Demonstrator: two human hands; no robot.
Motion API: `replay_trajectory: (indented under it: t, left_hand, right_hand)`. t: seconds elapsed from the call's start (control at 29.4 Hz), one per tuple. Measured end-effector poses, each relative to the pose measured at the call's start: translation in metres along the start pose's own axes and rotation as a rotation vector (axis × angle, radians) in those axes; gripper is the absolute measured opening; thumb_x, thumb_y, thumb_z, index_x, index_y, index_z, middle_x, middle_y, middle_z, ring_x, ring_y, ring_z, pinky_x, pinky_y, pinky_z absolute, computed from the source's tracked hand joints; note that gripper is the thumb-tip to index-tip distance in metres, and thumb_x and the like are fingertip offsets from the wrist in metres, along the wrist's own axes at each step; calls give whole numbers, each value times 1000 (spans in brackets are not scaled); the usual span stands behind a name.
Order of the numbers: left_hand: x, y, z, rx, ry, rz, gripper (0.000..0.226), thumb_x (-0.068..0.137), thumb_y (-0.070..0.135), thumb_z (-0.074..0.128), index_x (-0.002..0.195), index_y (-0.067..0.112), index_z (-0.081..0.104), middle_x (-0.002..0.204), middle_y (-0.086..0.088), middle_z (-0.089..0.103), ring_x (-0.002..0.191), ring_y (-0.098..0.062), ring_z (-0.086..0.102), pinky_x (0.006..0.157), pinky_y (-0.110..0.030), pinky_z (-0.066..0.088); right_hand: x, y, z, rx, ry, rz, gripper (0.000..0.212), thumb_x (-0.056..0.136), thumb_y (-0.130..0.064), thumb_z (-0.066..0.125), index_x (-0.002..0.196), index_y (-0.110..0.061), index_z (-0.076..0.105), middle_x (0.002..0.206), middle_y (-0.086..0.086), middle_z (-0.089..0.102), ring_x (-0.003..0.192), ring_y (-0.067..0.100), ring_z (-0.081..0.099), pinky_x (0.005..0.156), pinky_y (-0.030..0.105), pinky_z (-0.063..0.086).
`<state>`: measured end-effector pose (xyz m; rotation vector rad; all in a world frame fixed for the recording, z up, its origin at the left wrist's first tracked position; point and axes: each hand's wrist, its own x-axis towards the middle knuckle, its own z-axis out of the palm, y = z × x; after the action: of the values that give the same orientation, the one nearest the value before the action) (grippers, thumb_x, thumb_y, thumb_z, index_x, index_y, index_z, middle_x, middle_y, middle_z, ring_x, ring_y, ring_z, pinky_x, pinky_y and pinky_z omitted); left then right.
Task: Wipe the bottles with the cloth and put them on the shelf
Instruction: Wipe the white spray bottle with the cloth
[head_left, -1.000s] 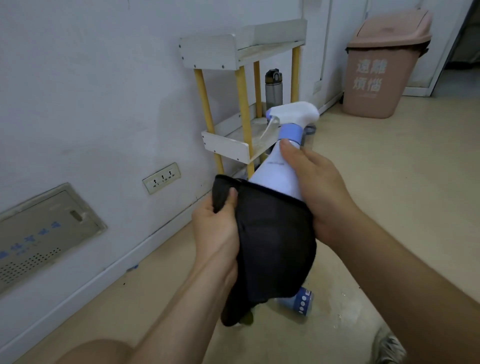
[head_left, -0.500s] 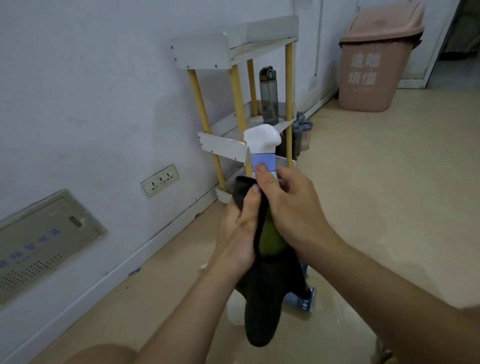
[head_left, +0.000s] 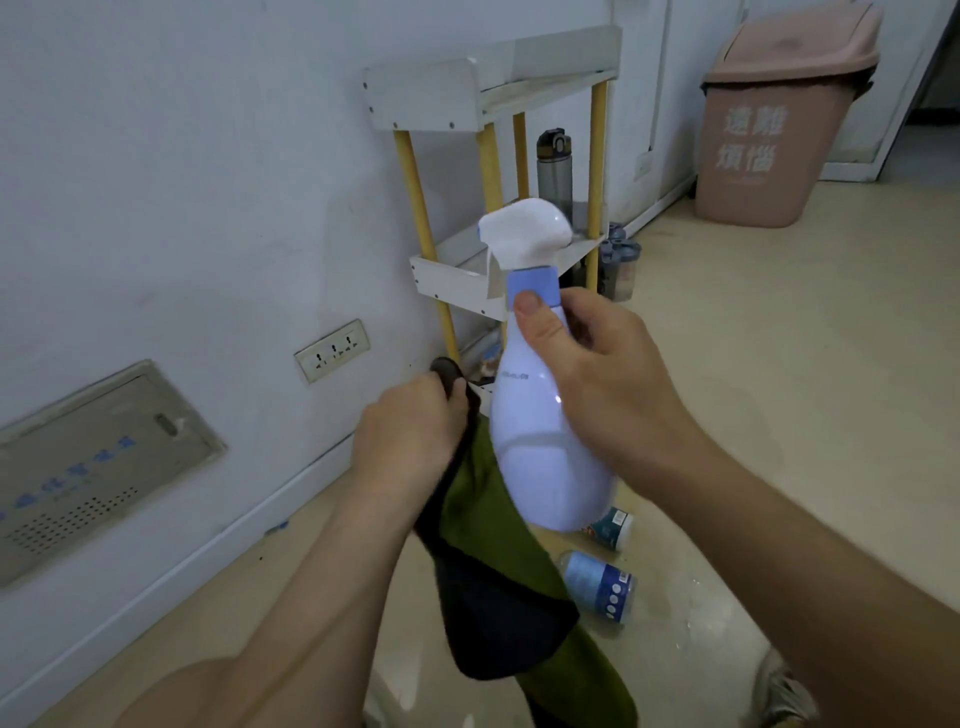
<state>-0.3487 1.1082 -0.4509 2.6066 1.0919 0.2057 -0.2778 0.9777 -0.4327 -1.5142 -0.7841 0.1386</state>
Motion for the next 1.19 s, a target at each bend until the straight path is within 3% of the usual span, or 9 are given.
replay_trajectory:
  t: [0.07, 0.14, 0.27, 0.44, 0.54, 0.68, 0.78, 1.02, 1.19]
  left_hand:
    - [-5, -6, 2, 233, 66, 94, 34, 104, 36, 34, 96, 10, 53, 111, -20, 63, 102, -39, 58, 71, -34, 35]
    - [-10, -5, 3, 70, 98, 106, 36, 103, 37, 36, 93, 8, 55, 107, -21, 64, 101, -40, 58, 76, -37, 43]
    - [-15, 7, -14, -693, 101, 3, 38, 94, 39, 50, 78, 8, 63, 81, -15, 68, 80, -30, 66, 70, -38, 49]
    - [-34, 19, -24, -1460, -339, -9, 27, 97, 12, 50, 115, 0, 65, 100, -14, 70, 85, -24, 67, 68, -31, 58]
    - [-36, 16, -15, -1100, -195, 341, 21, 93, 5, 57, 111, 9, 69, 106, -5, 73, 94, -16, 69, 84, -28, 57]
    - [-29, 8, 3, -297, 280, 627, 34, 84, 48, 60, 115, 34, 68, 101, 22, 50, 93, 0, 48, 78, -9, 34]
    - [-29, 17, 10, -504, 242, 605, 44, 96, 47, 43, 135, 30, 54, 127, 19, 51, 118, -6, 46, 98, -14, 33]
    - [-21, 26, 4, -950, -40, -9, 41, 104, 43, 32, 102, 22, 67, 102, 3, 69, 90, -7, 63, 73, -23, 44]
    - [-65, 41, 34, -320, 189, 536, 59, 99, 47, 21, 154, 26, 25, 160, 7, 25, 147, -8, 18, 118, -27, 20]
  right_hand:
    - [3, -3, -7, 43, -25, 67, 37, 98, -44, 53, 74, -16, 58, 60, -9, 51, 58, 7, 48, 59, 24, 37]
    - [2, -1, -4, 35, -40, 99, 39, 98, -45, 53, 70, -18, 55, 58, -11, 49, 56, 6, 47, 57, 22, 36]
    - [-6, 17, 17, -66, -19, 79, 29, 98, -43, 54, 74, -26, 53, 66, -11, 50, 61, 4, 46, 61, 24, 33]
    - [14, 33, 10, 93, 190, 274, 32, 99, -43, 53, 77, -19, 57, 70, -3, 57, 70, 15, 57, 68, 34, 42]
    - [19, 34, 5, 222, 182, 358, 35, 99, -41, 54, 84, -11, 66, 84, 15, 70, 86, 32, 68, 83, 48, 53]
    - [17, 30, 6, 440, 142, 434, 37, 98, -37, 57, 100, -2, 68, 103, 25, 69, 105, 44, 65, 97, 57, 51]
    - [10, 28, 11, 529, 105, 446, 33, 100, -38, 53, 105, -9, 68, 102, 15, 73, 97, 29, 70, 89, 41, 56]
    - [-8, 21, 22, 224, 64, 204, 21, 98, -37, 55, 88, -21, 65, 78, 2, 68, 73, 10, 64, 66, 26, 50]
    - [9, 26, -2, 541, 212, 374, 30, 101, -36, 52, 95, -10, 64, 84, 8, 68, 80, 21, 67, 75, 35, 55]
